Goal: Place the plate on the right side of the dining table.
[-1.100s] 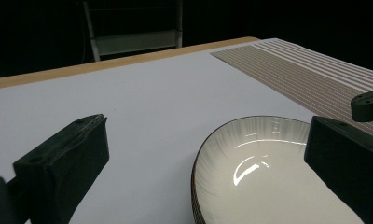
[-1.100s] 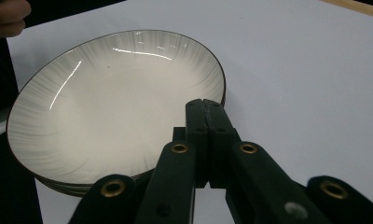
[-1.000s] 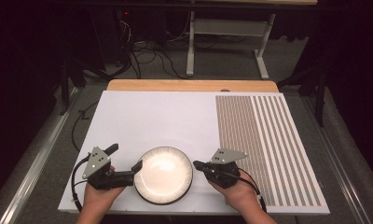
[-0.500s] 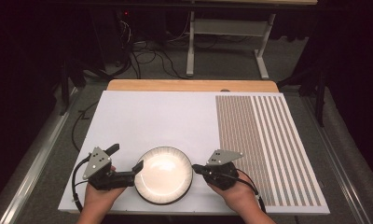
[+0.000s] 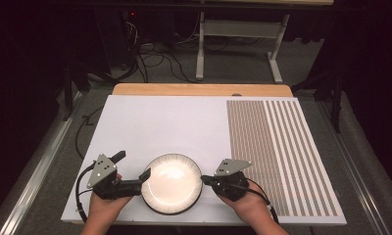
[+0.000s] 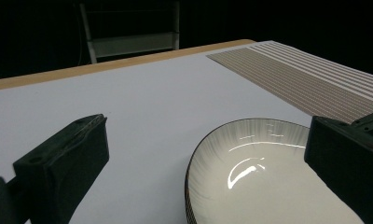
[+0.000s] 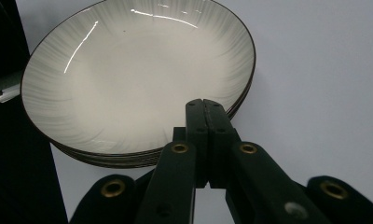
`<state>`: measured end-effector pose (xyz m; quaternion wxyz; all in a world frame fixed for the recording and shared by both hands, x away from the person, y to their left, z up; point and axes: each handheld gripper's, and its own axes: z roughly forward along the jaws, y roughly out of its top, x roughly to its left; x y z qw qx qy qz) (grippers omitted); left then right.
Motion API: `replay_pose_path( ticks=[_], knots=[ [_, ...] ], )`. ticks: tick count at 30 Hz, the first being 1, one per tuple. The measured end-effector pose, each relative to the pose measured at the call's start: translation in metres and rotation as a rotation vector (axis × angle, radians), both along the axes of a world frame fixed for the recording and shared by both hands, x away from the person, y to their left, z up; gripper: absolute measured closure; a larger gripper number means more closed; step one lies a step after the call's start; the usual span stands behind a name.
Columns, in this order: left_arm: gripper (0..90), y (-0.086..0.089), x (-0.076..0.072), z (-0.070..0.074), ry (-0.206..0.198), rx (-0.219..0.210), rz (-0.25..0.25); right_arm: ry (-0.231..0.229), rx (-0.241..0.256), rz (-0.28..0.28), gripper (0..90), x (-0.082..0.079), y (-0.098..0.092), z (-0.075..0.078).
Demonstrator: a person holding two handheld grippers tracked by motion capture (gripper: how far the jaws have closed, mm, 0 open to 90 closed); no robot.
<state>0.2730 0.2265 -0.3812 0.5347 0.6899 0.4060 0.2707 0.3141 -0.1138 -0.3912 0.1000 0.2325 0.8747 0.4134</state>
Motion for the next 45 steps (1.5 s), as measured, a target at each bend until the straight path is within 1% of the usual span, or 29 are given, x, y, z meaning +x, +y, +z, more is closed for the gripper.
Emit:
replay_pose_path(
  ticks=[6, 11, 13, 24, 26, 29, 31, 35, 41, 42, 45],
  knots=[
    [0.5, 0.0005, -0.001, 0.0001, -0.003, 0.004, 0.001, 0.004, -0.016, 0.007, 90.0, -0.002, 0.0017, -0.0001],
    [0.5, 0.0028, -0.001, 0.0001, -0.003, -0.001, 0.005, 0.006, -0.013, 0.01, 90.0, -0.002, 0.0027, -0.0012],
    [0.5, 0.0032, -0.0009, 0.0, -0.002, -0.001, 0.005, 0.001, -0.024, 0.016, 90.0, -0.0016, 0.0027, -0.0012],
    [0.5, 0.0032, -0.0035, 0.002, -0.009, -0.001, 0.005, 0.009, -0.024, 0.02, 90.0, -0.0021, 0.0043, -0.0024],
    [0.5, 0.0031, -0.0041, 0.0024, -0.012, 0.001, 0.004, 0.009, -0.035, 0.023, 90.0, -0.0025, 0.0044, -0.0023],
    [0.5, 0.0034, -0.0039, 0.0018, -0.007, -0.001, 0.004, 0.007, -0.03, 0.024, 90.0, -0.0022, 0.0049, -0.003],
    [0.5, 0.0038, -0.0038, 0.0018, -0.008, -0.001, 0.004, 0.009, -0.039, 0.025, 90.0, -0.0021, 0.0051, -0.0028],
    [0.5, 0.0041, -0.0031, 0.0018, -0.008, -0.002, 0.001, 0.012, -0.037, 0.02, 90.0, -0.0025, 0.0058, -0.0029],
    [0.5, 0.0043, -0.003, 0.0016, -0.006, -0.003, 0.001, 0.003, -0.043, 0.021, 90.0, -0.002, 0.006, -0.003],
    [0.5, 0.0043, -0.0044, 0.0029, -0.013, -0.007, 0.003, 0.001, -0.048, 0.019, 90.0, -0.0022, 0.006, -0.0029],
    [0.5, 0.0048, -0.0053, 0.0035, -0.016, -0.008, 0.003, -0.002, -0.049, 0.018, 90.0, -0.0025, 0.0065, -0.0031]
  ],
)
